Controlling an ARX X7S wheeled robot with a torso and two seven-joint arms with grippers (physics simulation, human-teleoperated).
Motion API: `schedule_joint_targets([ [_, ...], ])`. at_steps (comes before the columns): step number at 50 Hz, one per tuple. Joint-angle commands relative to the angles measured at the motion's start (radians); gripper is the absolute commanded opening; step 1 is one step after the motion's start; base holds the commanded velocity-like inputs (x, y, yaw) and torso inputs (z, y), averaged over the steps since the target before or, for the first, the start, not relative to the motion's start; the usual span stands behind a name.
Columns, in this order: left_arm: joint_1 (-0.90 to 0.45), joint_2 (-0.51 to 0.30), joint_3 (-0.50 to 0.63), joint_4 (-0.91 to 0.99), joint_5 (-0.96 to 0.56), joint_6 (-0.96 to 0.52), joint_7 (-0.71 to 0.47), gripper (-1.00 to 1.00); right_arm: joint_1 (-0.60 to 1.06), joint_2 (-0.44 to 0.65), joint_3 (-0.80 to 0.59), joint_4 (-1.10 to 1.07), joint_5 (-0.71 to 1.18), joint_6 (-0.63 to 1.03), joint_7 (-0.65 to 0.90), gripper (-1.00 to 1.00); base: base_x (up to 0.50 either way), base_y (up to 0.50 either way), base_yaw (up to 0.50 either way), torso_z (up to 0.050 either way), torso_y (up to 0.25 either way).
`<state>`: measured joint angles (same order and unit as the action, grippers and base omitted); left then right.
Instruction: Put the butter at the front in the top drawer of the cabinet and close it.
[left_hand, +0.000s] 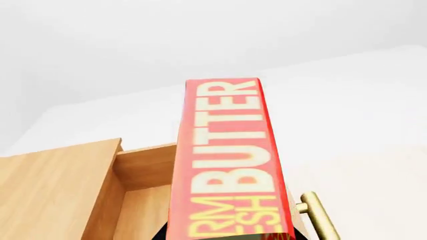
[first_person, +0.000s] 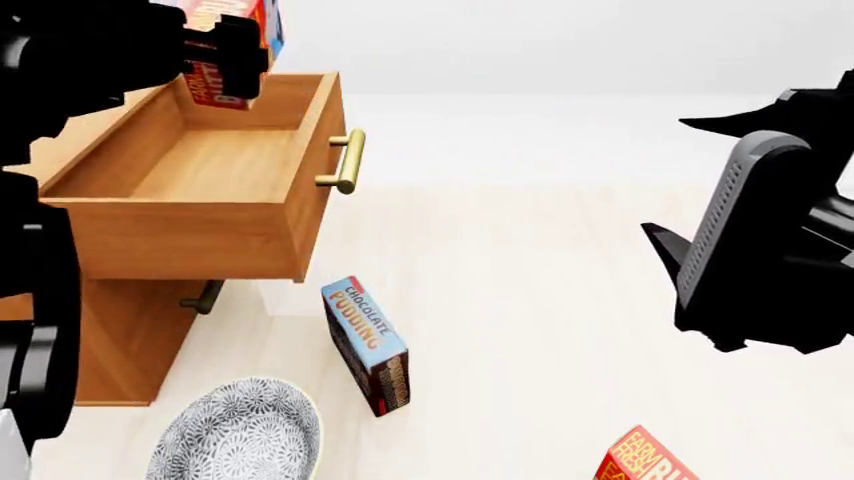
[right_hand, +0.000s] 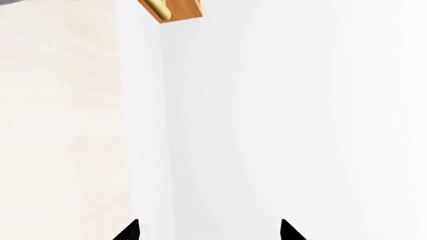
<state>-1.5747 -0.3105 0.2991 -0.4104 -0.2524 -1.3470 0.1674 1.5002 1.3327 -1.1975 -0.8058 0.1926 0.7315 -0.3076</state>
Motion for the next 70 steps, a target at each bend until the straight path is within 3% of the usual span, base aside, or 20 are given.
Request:
schedule_joint_targets([
  [1, -0.018, 0.005, 0.046, -0.059, 0.027, 0.041, -0.005, -1.0, -0.016, -0.001, -0.002, -0.003, 0.004, 0.002, 0.014, 1.0, 0.0, 0.0, 0.0, 0.0, 0.0],
  [44, 0.042, 0.032, 0.066, -0.235, 0.039, 0.188, -0.016, -1.0, -0.012, -0.016, 0.009, -0.005, -0.004, 0.022, -0.013, 1.0, 0.0, 0.0, 0.0, 0.0, 0.001],
  [70, 0.101, 0.01, 0.07, -0.19, 0.03, 0.171, -0.021, -1.0, -0.015, -0.017, 0.014, -0.008, -0.007, 0.027, -0.019, 1.0, 0.0, 0.0, 0.0, 0.0, 0.002],
])
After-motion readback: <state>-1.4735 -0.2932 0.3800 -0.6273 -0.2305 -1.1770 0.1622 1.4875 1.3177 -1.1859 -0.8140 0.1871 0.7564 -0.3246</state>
